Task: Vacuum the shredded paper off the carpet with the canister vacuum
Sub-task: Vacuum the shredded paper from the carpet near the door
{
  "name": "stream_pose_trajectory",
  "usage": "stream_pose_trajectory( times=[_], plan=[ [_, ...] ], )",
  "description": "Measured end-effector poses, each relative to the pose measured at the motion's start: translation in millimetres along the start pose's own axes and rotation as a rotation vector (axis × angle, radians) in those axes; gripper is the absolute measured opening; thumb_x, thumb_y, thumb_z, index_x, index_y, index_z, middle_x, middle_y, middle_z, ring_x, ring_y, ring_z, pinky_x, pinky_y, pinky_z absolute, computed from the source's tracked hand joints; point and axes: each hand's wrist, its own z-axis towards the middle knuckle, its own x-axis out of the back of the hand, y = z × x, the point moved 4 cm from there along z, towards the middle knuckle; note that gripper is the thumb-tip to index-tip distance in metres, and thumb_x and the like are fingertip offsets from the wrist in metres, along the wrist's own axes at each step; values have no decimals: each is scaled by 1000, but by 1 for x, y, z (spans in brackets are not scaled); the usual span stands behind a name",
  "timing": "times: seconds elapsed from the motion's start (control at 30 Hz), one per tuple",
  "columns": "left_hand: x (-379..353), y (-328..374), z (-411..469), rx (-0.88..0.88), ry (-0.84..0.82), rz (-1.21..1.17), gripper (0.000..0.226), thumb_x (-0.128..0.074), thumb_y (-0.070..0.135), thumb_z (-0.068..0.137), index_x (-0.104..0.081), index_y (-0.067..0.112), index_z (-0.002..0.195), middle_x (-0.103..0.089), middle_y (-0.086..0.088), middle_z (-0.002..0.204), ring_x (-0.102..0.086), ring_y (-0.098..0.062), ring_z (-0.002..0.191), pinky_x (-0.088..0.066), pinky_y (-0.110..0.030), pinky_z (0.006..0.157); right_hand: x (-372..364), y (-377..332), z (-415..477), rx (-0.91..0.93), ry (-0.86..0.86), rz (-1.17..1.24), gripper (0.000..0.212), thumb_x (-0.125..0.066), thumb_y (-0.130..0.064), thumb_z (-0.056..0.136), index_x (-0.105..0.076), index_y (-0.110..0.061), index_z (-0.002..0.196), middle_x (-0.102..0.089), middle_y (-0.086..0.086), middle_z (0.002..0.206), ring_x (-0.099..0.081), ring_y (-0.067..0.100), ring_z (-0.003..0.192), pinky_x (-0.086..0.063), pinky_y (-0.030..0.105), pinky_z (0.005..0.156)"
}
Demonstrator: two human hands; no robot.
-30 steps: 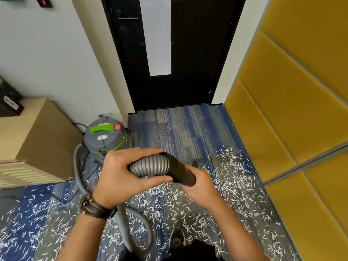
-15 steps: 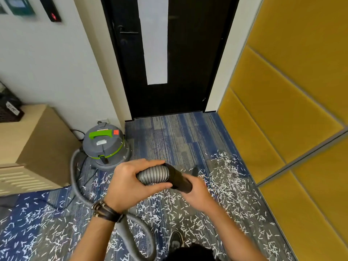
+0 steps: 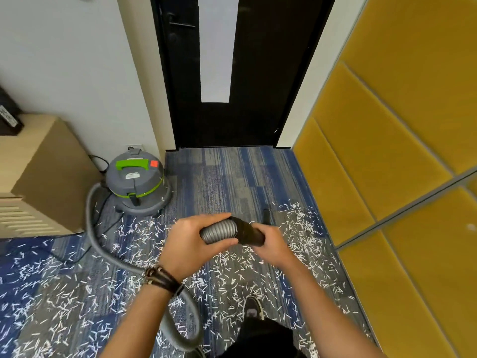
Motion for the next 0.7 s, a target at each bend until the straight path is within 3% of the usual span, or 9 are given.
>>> stream_pose_trajectory(
  times=[0.07, 0.2, 0.3, 0.37, 0.57, 0.7],
  plan=[
    [-14, 1, 2, 25, -7, -24, 61, -79, 66, 74, -75, 35, 126, -66, 32, 94, -63, 16, 87, -41, 0, 78, -1, 9, 2, -8, -31, 3, 32, -74, -2, 81, -73, -19, 108, -73, -5, 90, -68, 5, 82, -56, 30, 75],
    [-32, 12, 15, 14, 8, -82, 54, -80, 64, 79, -75, 37, 126, -68, 24, 91, -67, 1, 85, -43, -6, 76, 13, 29, 3, -9, 6, 54, 29, -75, -2, 83, -73, -19, 107, -71, -9, 86, -65, -1, 76, -46, 14, 67],
    [-47, 33, 44, -14, 89, -89, 52, -83, 62, 78, -77, 35, 123, -71, 24, 95, -69, -3, 85, -48, -11, 80, 46, 44, 14, 8, 71, 93, 27, -75, -2, 83, -73, -16, 107, -72, -2, 86, -65, 5, 75, -49, 22, 62],
    [-58, 49, 67, -44, 118, -57, 52, -88, 58, 76, -79, 32, 120, -70, 25, 91, -68, -1, 81, -47, -9, 79, 69, 52, 25, 25, 86, 101, 28, -75, -1, 83, -72, -13, 108, -73, 2, 89, -65, 8, 78, -52, 28, 67],
    [-107, 78, 127, -67, 45, -26, 56, -84, 64, 71, -80, 31, 115, -68, 32, 91, -68, 4, 83, -47, -6, 79, 128, 93, 51, 49, 32, 123, 31, -75, -5, 84, -72, -14, 113, -72, -2, 89, -65, 2, 76, -48, 15, 66],
    [-129, 98, 152, -91, 10, -56, 55, -88, 61, 68, -81, 30, 113, -70, 34, 97, -69, 6, 84, -47, -5, 80, 148, 116, 44, 24, 42, 177, 32, -75, -14, 85, -72, -21, 116, -74, -7, 92, -68, 5, 82, -56, 27, 71]
  ],
)
